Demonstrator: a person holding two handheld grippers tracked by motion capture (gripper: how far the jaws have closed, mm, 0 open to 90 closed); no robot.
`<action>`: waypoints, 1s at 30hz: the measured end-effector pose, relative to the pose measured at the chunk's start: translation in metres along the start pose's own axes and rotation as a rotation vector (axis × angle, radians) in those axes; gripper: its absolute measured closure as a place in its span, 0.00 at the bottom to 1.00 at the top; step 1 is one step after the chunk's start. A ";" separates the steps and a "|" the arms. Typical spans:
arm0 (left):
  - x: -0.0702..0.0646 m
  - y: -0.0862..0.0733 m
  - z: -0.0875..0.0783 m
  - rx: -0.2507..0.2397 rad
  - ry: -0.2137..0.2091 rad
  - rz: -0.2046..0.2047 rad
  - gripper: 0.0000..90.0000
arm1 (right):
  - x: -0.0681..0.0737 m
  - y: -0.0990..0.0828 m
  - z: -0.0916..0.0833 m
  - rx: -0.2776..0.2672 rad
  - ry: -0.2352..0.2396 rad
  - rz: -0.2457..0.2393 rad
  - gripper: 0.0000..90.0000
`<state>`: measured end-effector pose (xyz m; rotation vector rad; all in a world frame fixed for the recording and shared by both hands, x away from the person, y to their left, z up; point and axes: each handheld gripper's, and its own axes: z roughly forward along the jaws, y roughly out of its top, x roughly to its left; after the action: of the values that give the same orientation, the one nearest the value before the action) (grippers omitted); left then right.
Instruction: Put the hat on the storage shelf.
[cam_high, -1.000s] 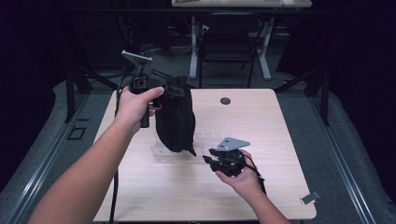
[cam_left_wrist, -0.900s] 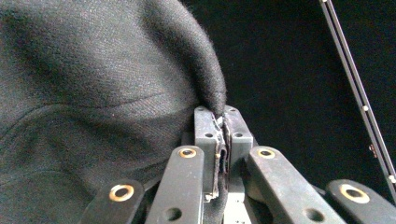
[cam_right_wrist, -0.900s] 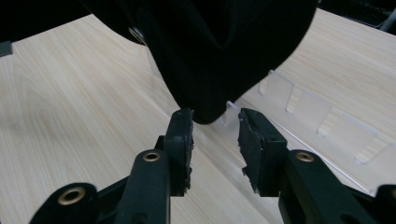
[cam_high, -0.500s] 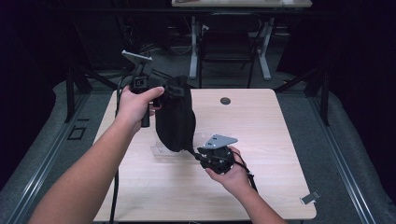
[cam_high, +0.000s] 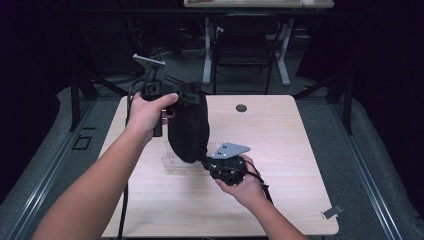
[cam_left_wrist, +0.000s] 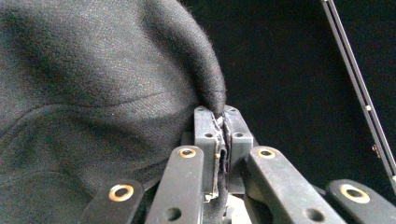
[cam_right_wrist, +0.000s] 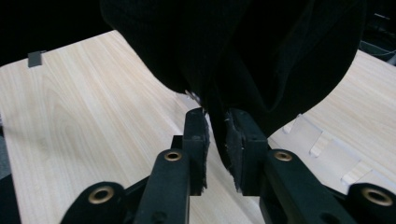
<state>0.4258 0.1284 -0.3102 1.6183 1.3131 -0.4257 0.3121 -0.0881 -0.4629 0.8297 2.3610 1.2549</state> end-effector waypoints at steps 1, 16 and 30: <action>0.000 0.000 0.000 0.000 0.000 -0.004 0.97 | 0.001 0.001 0.001 -0.001 -0.005 -0.004 0.87; -0.001 0.000 0.001 -0.005 -0.026 0.003 0.86 | 0.003 0.001 0.002 0.017 -0.028 -0.041 0.92; 0.010 0.001 -0.026 -0.074 -0.033 0.005 0.71 | 0.002 -0.003 0.000 0.011 -0.031 -0.038 0.93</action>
<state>0.4233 0.1560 -0.3053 1.5460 1.2855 -0.3949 0.3100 -0.0883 -0.4660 0.7981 2.3500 1.2067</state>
